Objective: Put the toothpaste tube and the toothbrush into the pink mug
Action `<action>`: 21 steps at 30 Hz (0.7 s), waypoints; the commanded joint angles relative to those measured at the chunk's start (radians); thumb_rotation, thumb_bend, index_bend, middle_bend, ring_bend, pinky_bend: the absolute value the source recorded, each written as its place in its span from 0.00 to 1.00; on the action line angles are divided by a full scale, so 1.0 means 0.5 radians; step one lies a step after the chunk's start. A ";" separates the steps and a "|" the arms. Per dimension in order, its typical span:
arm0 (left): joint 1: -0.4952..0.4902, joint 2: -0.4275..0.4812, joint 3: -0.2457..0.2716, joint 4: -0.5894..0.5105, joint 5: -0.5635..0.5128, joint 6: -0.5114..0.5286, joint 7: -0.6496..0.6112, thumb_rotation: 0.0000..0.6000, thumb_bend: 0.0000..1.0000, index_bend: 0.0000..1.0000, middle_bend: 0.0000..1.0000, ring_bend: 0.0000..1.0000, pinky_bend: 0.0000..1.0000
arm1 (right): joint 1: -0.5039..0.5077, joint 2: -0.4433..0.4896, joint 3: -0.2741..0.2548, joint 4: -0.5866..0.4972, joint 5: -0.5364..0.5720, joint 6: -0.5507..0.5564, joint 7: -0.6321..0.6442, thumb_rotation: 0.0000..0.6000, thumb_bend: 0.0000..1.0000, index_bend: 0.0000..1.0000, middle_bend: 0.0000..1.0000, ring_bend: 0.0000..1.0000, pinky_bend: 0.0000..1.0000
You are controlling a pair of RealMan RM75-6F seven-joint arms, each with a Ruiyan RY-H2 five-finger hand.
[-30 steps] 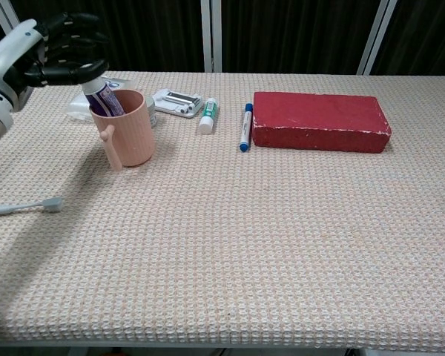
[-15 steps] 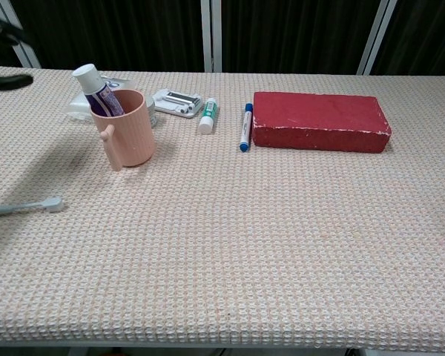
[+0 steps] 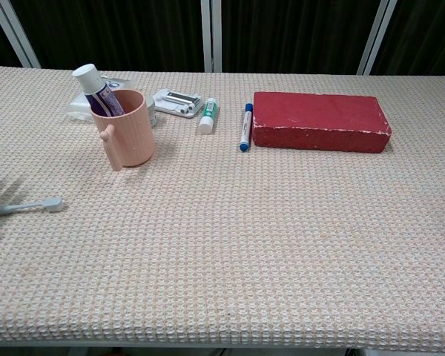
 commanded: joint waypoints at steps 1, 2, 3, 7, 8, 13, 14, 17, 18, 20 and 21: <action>-0.002 -0.089 -0.016 0.055 -0.028 -0.032 0.078 0.82 0.18 0.33 0.13 0.11 0.25 | -0.004 0.006 0.001 -0.001 -0.001 0.006 0.009 0.83 0.47 0.00 0.00 0.00 0.00; 0.001 -0.113 -0.026 0.073 -0.032 -0.020 0.102 0.83 0.19 0.34 0.13 0.11 0.25 | -0.008 0.009 0.000 0.000 0.000 0.009 0.014 0.83 0.47 0.00 0.00 0.00 0.00; 0.005 -0.130 -0.032 0.085 -0.034 -0.008 0.118 0.84 0.19 0.34 0.13 0.11 0.25 | -0.010 0.013 0.001 0.001 0.003 0.011 0.018 0.83 0.47 0.00 0.00 0.00 0.00; 0.023 -0.183 -0.066 0.130 -0.043 0.041 0.157 0.91 0.20 0.38 0.15 0.11 0.25 | -0.018 0.020 0.003 0.010 0.016 0.012 0.038 0.83 0.47 0.00 0.00 0.00 0.00; 0.026 -0.195 -0.075 0.141 -0.046 0.048 0.160 0.94 0.21 0.39 0.15 0.11 0.25 | -0.018 0.019 0.003 0.015 0.019 0.008 0.041 0.83 0.47 0.00 0.00 0.00 0.00; 0.036 -0.235 -0.099 0.192 -0.068 0.059 0.203 1.00 0.25 0.44 0.17 0.11 0.25 | -0.011 0.009 -0.001 0.024 0.021 -0.012 0.036 0.83 0.47 0.00 0.00 0.00 0.00; 0.038 -0.239 -0.102 0.192 -0.077 0.053 0.210 1.00 0.27 0.45 0.17 0.11 0.25 | -0.009 0.009 -0.001 0.024 0.022 -0.016 0.029 0.83 0.48 0.00 0.00 0.00 0.00; 0.040 -0.246 -0.107 0.200 -0.080 0.048 0.219 1.00 0.31 0.47 0.17 0.11 0.25 | -0.006 0.011 0.002 0.016 0.025 -0.019 0.021 0.83 0.50 0.00 0.00 0.00 0.00; 0.041 -0.249 -0.108 0.203 -0.081 0.045 0.220 1.00 0.31 0.47 0.17 0.11 0.25 | -0.006 0.010 0.003 0.016 0.025 -0.019 0.020 0.83 0.50 0.00 0.00 0.00 0.00; 0.040 -0.257 -0.112 0.210 -0.085 0.035 0.221 1.00 0.31 0.47 0.17 0.11 0.25 | -0.007 0.008 0.003 0.015 0.030 -0.021 0.018 0.83 0.50 0.00 0.00 0.00 0.00; 0.040 -0.260 -0.113 0.212 -0.085 0.030 0.221 1.00 0.31 0.47 0.17 0.11 0.25 | -0.007 0.007 0.002 0.016 0.030 -0.022 0.016 0.83 0.50 0.00 0.00 0.00 0.00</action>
